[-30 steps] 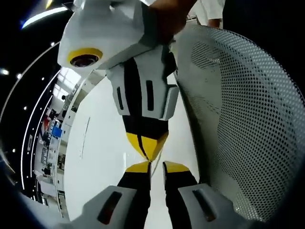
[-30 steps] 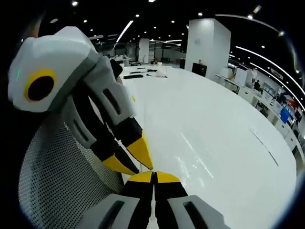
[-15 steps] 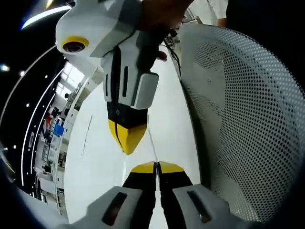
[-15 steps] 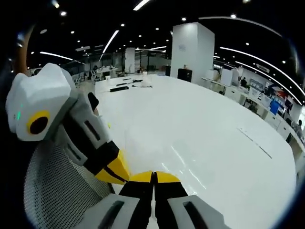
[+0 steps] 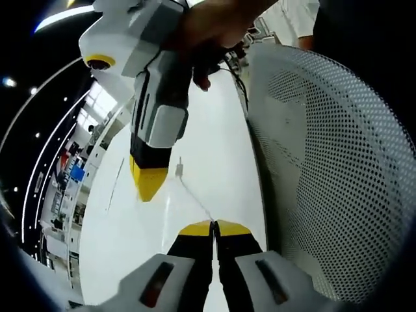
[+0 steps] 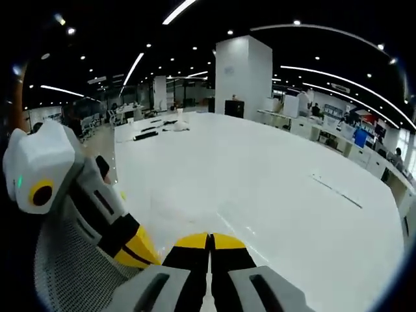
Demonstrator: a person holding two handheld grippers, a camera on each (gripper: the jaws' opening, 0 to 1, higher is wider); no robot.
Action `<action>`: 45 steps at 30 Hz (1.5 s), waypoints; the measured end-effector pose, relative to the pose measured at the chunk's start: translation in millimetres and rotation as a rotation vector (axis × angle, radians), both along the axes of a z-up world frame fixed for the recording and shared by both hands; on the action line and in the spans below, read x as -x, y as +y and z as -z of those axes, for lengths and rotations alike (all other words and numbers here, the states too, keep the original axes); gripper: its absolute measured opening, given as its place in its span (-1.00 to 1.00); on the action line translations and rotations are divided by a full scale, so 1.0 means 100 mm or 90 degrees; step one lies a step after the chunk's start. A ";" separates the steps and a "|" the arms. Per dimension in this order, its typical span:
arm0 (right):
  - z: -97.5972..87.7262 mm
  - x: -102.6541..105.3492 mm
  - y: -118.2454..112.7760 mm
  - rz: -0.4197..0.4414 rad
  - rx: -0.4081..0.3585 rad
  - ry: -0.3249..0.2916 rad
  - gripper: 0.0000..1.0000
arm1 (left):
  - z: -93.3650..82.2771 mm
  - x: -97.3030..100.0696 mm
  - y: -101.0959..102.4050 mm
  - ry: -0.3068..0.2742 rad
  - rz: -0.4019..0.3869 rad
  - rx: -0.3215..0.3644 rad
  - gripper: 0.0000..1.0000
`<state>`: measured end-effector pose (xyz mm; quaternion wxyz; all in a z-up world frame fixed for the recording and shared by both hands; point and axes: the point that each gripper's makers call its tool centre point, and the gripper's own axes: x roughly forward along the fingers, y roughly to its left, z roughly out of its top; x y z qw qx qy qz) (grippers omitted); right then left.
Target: Open the resealable bag by pulling the two sides of the seal apart until the entire bag opening is separated and visibly accessible.
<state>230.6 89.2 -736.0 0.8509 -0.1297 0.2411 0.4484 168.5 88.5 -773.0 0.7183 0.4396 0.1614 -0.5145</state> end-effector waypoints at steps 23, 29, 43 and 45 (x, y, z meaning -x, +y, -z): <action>-0.60 -0.40 -0.09 0.110 -0.067 -0.117 -1.00 | -0.36 -0.30 0.00 0.034 -0.095 0.107 -1.00; -0.85 -0.49 -0.11 0.114 -0.064 -0.158 -1.00 | -0.49 -0.39 -0.02 0.022 -0.091 0.110 -1.00; -0.71 -0.52 -0.06 0.065 0.001 -0.179 -1.00 | -0.40 -0.52 -0.01 -0.006 -0.091 0.094 -1.00; -0.54 -0.48 -0.06 0.060 0.018 -0.163 -1.00 | -0.30 -0.46 0.00 -0.002 -0.087 0.089 -1.00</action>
